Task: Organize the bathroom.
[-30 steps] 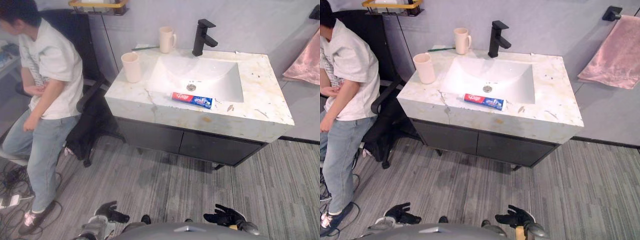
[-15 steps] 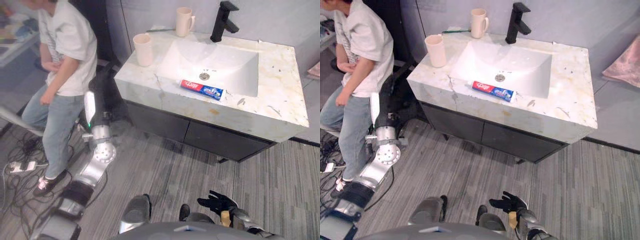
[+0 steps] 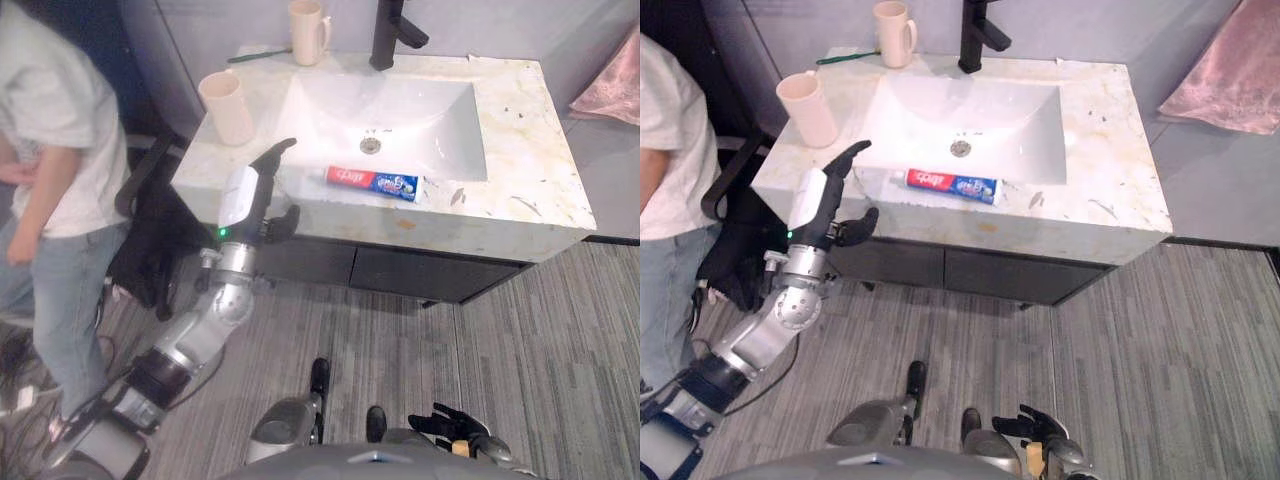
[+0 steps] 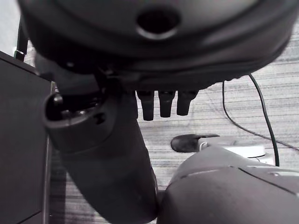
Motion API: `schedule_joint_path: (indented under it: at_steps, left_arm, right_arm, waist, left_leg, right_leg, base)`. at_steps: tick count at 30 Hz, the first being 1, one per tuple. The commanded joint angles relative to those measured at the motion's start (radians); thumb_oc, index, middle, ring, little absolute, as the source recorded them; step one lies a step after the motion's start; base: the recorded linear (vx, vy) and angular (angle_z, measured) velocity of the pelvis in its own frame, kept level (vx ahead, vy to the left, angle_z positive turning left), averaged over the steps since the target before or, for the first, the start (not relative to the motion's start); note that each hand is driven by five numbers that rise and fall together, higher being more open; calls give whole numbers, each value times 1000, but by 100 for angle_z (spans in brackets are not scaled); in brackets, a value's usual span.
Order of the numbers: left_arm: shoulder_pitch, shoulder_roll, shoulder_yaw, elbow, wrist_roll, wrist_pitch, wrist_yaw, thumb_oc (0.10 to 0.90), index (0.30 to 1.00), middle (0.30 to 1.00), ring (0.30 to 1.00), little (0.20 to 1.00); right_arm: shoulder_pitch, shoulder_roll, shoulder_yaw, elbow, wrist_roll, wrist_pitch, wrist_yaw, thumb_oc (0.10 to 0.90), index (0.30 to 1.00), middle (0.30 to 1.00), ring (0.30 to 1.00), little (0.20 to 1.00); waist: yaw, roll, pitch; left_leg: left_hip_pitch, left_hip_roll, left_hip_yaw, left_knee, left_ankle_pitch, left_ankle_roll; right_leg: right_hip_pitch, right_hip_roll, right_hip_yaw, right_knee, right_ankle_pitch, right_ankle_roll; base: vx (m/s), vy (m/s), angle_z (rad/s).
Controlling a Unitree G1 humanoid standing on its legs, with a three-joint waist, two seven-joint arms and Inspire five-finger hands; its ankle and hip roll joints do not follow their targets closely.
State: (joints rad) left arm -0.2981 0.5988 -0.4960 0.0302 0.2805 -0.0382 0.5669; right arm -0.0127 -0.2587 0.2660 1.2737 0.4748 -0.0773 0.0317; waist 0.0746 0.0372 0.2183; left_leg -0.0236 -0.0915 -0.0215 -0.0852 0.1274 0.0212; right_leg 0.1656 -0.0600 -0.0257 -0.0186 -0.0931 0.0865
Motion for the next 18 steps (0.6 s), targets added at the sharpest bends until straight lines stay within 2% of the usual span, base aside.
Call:
schedule_joint_path:
  at_steps: [1, 3, 5, 7, 9, 10, 11, 12, 18]
  left_arm:
    - [-95, 5, 81, -44, 11, -69, 34, 800, 900, 900, 900, 900]
    - [-115, 11, 63, -43, 21, -64, 41, 800, 900, 900, 900, 900]
    - [-140, 22, 48, -39, 7, -58, 42, 800, 900, 900, 900, 900]
    - [-152, 24, 45, -37, 0, -63, 44, 800, 900, 900, 900, 900]
    - [-158, 29, 49, -41, -6, -63, 35, 800, 900, 900, 900, 900]
    - [-152, 30, 51, -39, -4, -66, 35, 800, 900, 900, 900, 900]
    - [-152, 30, 51, -39, -4, -66, 35, 800, 900, 900, 900, 900]
    - [-142, 40, 57, -30, -11, -74, 44, 800, 900, 900, 900, 900]
    - [-132, 46, 81, -66, -17, -52, 52, 800, 900, 900, 900, 900]
  right_arm:
    - [-3, 19, 30, -22, -42, -39, 9, 800, 900, 900, 900, 900]
    - [-3, 19, 22, -20, -54, -40, 14, 800, 900, 900, 900, 900]
    - [-4, 15, 22, -10, -58, -39, 15, 800, 900, 900, 900, 900]
    - [-12, 14, 20, -2, -52, -34, 13, 800, 900, 900, 900, 900]
    - [-29, 10, 16, 8, -49, -25, 18, 800, 900, 900, 900, 900]
    - [-38, 4, 19, 10, -53, -15, 26, 800, 900, 900, 900, 900]
    - [-38, 4, 19, 10, -53, -15, 26, 800, 900, 900, 900, 900]
    - [-53, -3, 29, 1, -41, 6, 31, 800, 900, 900, 900, 900]
    - [-66, 5, 32, 18, -37, 13, 29, 800, 900, 900, 900, 900]
  waist:
    - [14, -14, -104]
    - [-1, -8, -101]
    - [-10, -2, -95]
    - [-9, 4, -90]
    - [-4, 9, -83]
    - [-10, -1, -81]
    - [-10, -1, -81]
    - [-12, -5, -85]
    - [0, -9, -110]
  left_leg:
    - [-77, -25, -31, 29, -44, 37]
    - [-49, -27, -48, 23, -49, 50]
    - [-27, -20, -60, 30, -67, 52]
    - [-14, -17, -73, 35, -74, 48]
    - [5, -11, -92, 39, -84, 38]
    - [9, -25, -119, 52, -101, 39]
    - [9, -25, -119, 52, -101, 39]
    - [-2, -21, -130, 57, -103, 41]
    - [1, -20, -145, 23, -91, 39]
  right_leg:
    - [-75, 36, -114, 248, 20, 22]
    - [-150, 29, -101, 381, 61, 36]
    - [-204, 18, -100, 413, 63, 28]
    - [-218, 1, -117, 373, 56, 18]
    - [-208, -8, -120, 243, 48, 10]
    - [-220, -9, -65, 109, 114, 26]
    - [-220, -9, -65, 109, 114, 26]
    - [-237, 7, -30, 87, 128, 24]
    - [-199, 16, -45, 31, 129, 21]
  base:
    - [167, 85, -13]
    - [93, 51, -10]
    - [82, 17, 9]
    - [61, -20, 25]
    - [76, -91, 38]
    - [71, -96, 28]
    - [35, -132, 24]
    - [-12, -75, 26]
    - [38, -88, 24]
